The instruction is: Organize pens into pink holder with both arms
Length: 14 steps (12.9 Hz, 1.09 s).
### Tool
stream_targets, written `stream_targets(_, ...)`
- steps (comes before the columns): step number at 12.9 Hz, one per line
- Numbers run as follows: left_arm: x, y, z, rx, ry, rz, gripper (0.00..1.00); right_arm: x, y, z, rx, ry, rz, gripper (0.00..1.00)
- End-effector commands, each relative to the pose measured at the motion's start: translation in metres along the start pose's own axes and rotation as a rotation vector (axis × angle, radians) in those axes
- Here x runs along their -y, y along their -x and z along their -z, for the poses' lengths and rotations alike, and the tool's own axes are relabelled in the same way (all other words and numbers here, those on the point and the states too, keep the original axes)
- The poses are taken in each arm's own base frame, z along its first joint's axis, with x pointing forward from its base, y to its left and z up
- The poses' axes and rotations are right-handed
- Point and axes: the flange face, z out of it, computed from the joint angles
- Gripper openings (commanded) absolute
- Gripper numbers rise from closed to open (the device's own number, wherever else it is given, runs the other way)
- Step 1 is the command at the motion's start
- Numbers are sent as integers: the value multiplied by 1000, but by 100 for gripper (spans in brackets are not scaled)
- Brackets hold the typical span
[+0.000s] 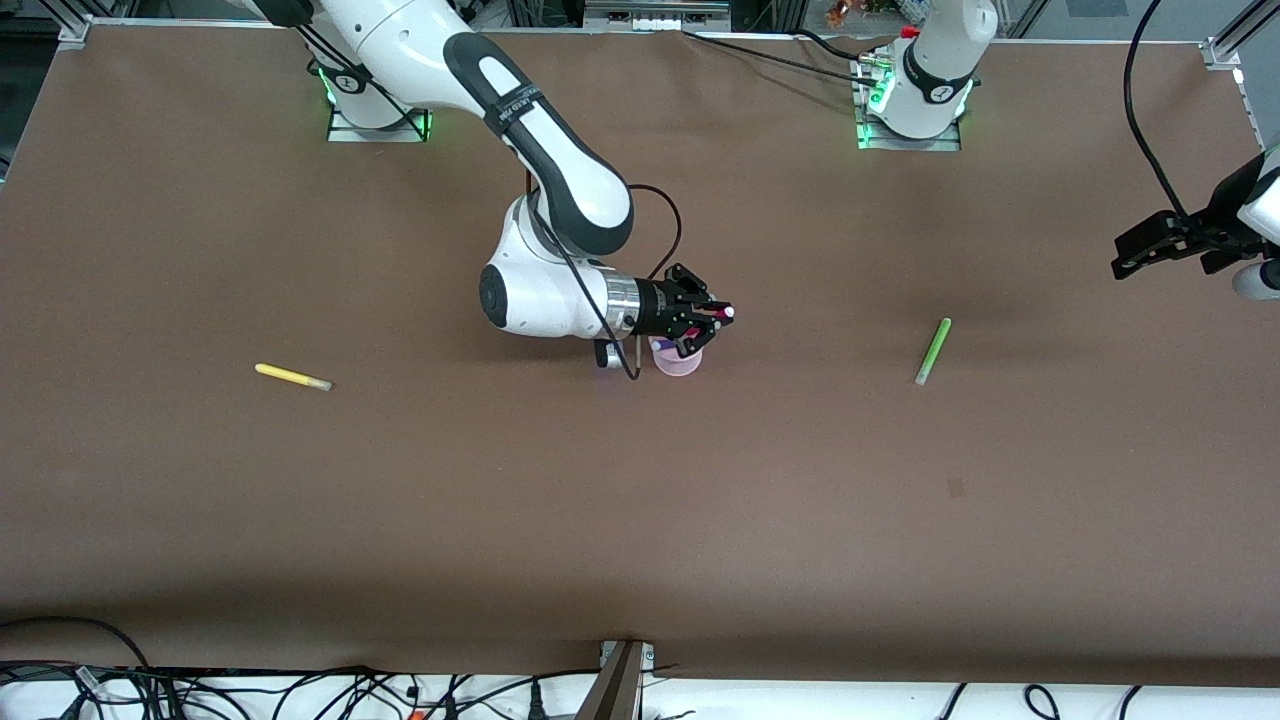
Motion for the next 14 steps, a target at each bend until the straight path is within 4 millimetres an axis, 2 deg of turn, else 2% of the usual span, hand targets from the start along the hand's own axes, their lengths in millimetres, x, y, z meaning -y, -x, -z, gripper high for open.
stream_targets(1, -5, -2, 6, 3, -22, -22, 100, 2, -7, -1, 1, -9, 8, 45)
stream_targets(2, -6, -3, 6, 1, -22, -26, 100, 4, -7, 1, 1, -14, 8, 59)
stream_targets(4, -6, -4, 10, -6, -21, -29, 100, 3, -6, 0, 4, -14, 6, 60)
stream_targets(5, -6, -5, 9, -5, -21, -29, 100, 3, -5, 0, 6, -15, 5, 63)
stream_targets(7, -6, -6, 8, -3, -21, -29, 100, 5, -1, 5, 9, -20, 3, 76)
stream_targets(8, -7, -6, 8, -3, -21, -31, 100, 7, 2, 8, 8, -25, 5, 95)
stream_targets(9, -7, -6, 8, -3, -21, -31, 100, 8, 4, 12, 6, -31, 12, 100)
stream_targets(14, -7, -7, 7, -2, -20, -29, 100, 24, 24, 69, -149, -72, 260, 100)
